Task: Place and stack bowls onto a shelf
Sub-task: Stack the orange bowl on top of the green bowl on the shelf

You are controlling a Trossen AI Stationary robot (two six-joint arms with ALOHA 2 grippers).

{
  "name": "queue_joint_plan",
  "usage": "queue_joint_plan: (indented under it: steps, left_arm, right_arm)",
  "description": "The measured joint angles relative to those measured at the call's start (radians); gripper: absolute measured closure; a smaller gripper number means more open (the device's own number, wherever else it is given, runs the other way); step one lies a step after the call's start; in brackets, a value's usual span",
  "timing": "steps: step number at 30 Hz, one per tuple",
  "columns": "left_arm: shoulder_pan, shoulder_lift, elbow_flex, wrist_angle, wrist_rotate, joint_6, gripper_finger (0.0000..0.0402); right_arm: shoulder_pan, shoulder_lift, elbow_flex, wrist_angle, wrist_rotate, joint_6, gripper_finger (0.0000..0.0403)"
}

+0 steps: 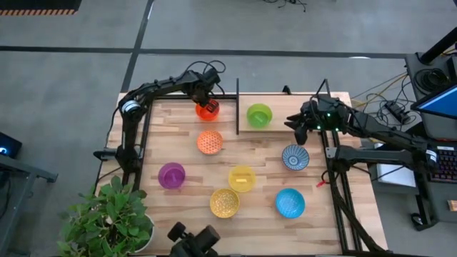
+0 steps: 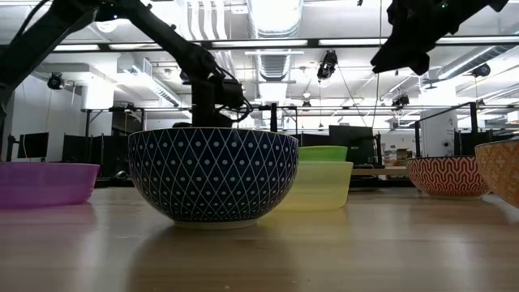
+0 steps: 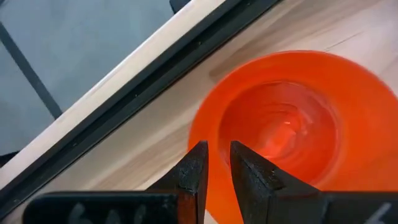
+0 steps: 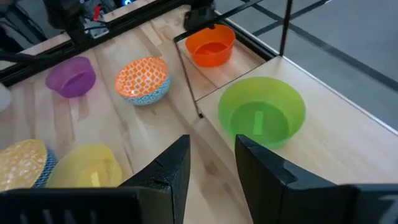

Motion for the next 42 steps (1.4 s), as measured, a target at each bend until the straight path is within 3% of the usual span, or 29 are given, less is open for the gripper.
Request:
queue_joint_plan:
  steps: [5, 9, 19, 23, 35, 42]
  left_arm:
    - [-0.004, -0.003, 0.001, 0.006, -0.001, 0.019, 0.0351]
    - [0.003, -0.006, 0.011, 0.005, -0.067, 0.022, 0.0342]
    - [0.037, -0.005, 0.002, 0.021, -0.061, 0.044, 0.0255]
    - [0.041, -0.005, -0.008, 0.043, -0.045, 0.066, 0.0241]
    - [0.044, 0.069, -0.015, 0.055, -0.018, 0.066, 0.0269]
    - [0.027, 0.081, -0.016, 0.049, -0.017, 0.063, 0.0345]
  right_arm:
    - [0.027, 0.000, 0.000, 0.000, 0.003, 0.002, 0.0289]
    - [0.032, 0.001, 0.000, 0.001, 0.005, 0.005, 0.0293]
    - [0.031, 0.001, -0.051, 0.001, 0.011, 0.040, 0.0294]
    - [0.031, 0.002, -0.062, 0.005, 0.011, 0.044, 0.0296]
    - [0.031, 0.002, -0.063, 0.005, 0.011, 0.058, 0.0303]
    - [0.031, 0.002, -0.063, 0.005, 0.011, 0.058, 0.0300]
